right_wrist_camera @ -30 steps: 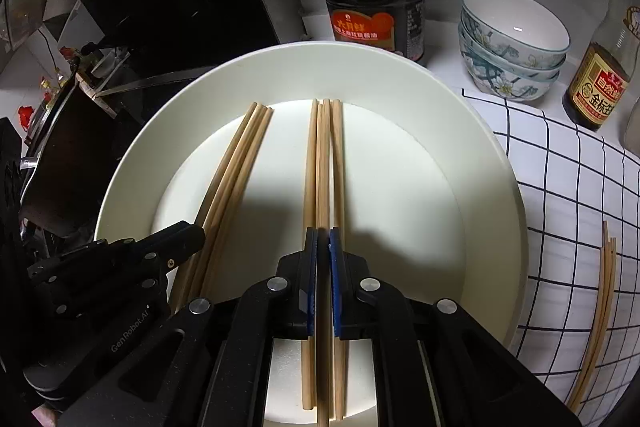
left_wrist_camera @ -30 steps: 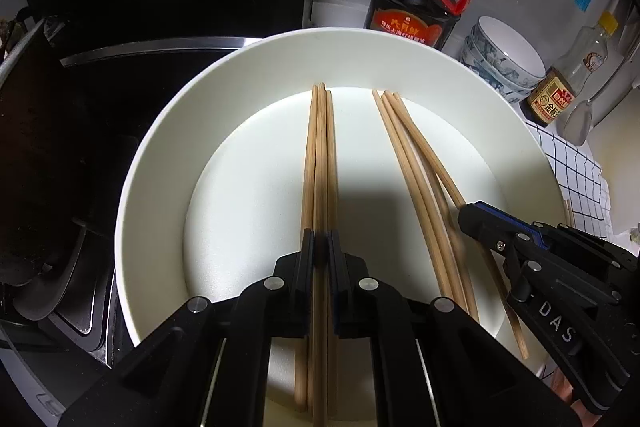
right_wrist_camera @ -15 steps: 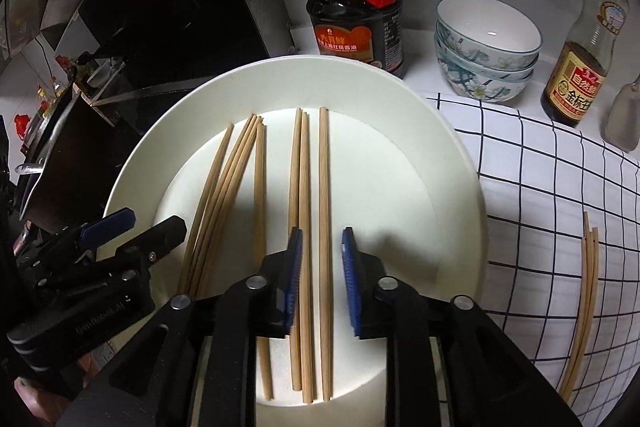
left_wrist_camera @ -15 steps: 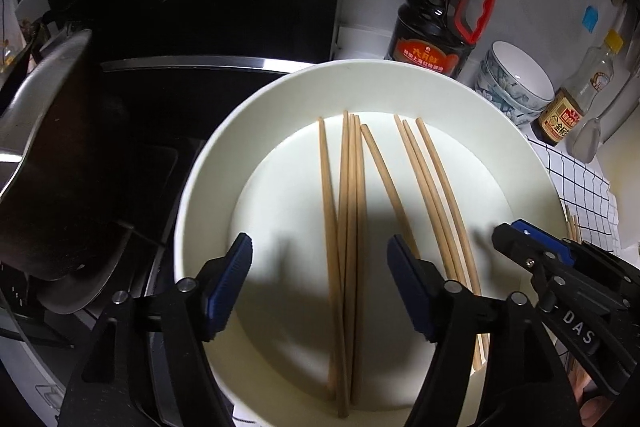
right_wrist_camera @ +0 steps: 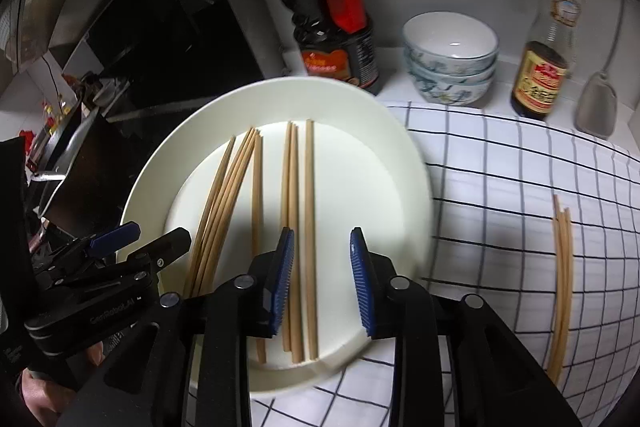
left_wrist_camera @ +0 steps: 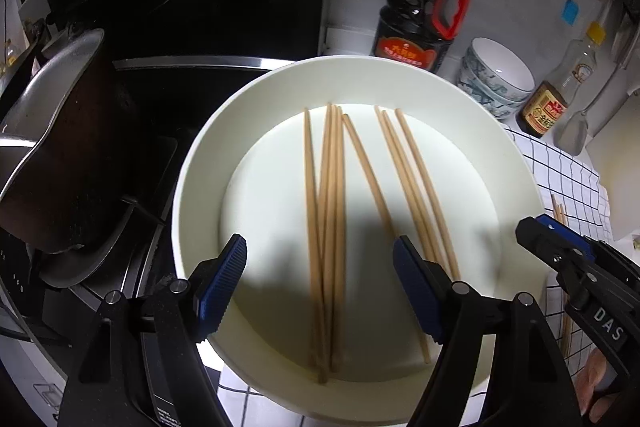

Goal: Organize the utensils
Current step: 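Move both open tools back over the remaining chopsticks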

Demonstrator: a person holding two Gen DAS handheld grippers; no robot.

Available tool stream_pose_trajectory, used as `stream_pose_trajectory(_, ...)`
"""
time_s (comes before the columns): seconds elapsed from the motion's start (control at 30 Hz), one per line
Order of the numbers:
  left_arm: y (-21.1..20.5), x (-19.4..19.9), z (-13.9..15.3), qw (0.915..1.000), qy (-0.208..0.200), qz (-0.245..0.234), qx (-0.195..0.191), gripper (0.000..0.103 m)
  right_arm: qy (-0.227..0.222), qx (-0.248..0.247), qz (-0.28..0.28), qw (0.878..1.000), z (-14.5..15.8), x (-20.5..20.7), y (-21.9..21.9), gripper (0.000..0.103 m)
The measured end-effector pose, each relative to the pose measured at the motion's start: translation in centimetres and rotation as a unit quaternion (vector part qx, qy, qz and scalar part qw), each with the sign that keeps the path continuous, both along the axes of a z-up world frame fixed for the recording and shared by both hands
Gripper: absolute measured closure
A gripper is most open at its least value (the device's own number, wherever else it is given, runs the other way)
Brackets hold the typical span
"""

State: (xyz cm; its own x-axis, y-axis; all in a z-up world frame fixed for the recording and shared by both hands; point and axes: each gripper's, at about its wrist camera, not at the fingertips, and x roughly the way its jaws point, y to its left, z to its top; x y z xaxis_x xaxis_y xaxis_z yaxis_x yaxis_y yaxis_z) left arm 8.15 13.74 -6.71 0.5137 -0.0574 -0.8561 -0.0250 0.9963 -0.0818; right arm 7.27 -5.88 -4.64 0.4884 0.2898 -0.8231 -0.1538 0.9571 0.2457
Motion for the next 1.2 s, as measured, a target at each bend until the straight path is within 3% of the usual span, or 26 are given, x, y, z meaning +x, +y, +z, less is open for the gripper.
stream_pose_trajectory(0.53,-8.1,-2.6,1.2,0.9981,-0.009,-0.059,-0.017,0.029,-0.017,-0.008,-0.061,0.998,1.2,-4.0,-8.4,0.070)
stream_pose_trajectory(1.03,-17.1,-4.5,0.5,0.9929,-0.003,-0.115,-0.032,0.029,-0.003,-0.021,-0.125,0.992,-1.8,-7.7,-17.6,0.069)
stream_pose_trajectory(1.2,-19.5,-5.1,0.3,0.9912,-0.010,-0.129,-0.029,0.023,0.016,-0.035,-0.142,0.989,-3.8,-8.6,-20.4,0.069)
